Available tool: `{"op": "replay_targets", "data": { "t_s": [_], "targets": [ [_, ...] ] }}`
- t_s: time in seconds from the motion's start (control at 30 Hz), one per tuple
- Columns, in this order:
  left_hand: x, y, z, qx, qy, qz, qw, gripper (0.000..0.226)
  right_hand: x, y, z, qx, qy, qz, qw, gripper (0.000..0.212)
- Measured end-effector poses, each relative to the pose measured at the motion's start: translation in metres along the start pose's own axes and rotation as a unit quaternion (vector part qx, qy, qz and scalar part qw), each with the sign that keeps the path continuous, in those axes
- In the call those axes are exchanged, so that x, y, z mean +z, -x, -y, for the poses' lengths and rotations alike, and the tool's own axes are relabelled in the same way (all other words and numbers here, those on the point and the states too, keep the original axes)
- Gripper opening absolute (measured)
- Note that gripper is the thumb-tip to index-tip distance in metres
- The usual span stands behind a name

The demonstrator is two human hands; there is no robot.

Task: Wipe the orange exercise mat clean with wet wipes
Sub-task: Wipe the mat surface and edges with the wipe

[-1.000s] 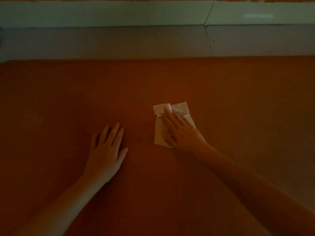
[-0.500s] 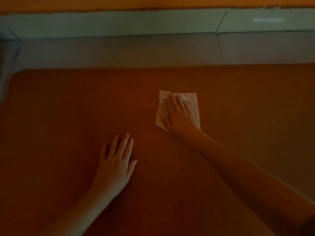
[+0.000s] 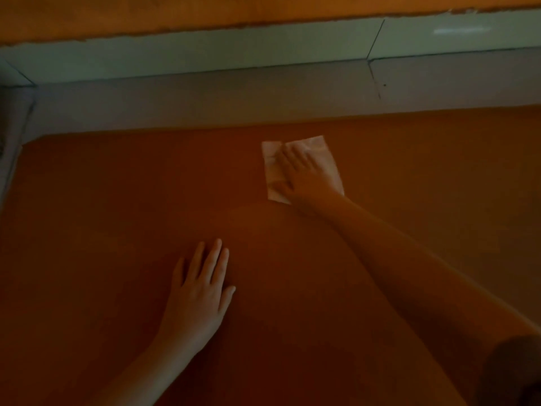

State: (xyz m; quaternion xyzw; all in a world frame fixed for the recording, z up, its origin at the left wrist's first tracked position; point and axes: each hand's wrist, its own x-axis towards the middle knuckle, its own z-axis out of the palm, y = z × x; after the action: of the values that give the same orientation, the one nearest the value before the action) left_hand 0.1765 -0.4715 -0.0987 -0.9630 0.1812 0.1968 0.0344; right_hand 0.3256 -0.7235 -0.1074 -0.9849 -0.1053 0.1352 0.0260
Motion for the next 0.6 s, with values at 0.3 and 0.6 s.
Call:
{"op": "replay_targets", "data": {
  "t_s": [0.3, 0.6],
  "targets": [
    [0.000, 0.002, 0.000, -0.001, 0.001, -0.001, 1.000, 0.070, -0.010, -0.024, -0.031, 0.175, -0.044, 0.024, 0.983, 0.070],
    [-0.001, 0.002, 0.000, 0.003, -0.007, -0.014, 1.000, 0.068, -0.005, -0.004, -0.056, 0.181, -0.071, -0.012, 0.981, 0.072]
  ]
}}
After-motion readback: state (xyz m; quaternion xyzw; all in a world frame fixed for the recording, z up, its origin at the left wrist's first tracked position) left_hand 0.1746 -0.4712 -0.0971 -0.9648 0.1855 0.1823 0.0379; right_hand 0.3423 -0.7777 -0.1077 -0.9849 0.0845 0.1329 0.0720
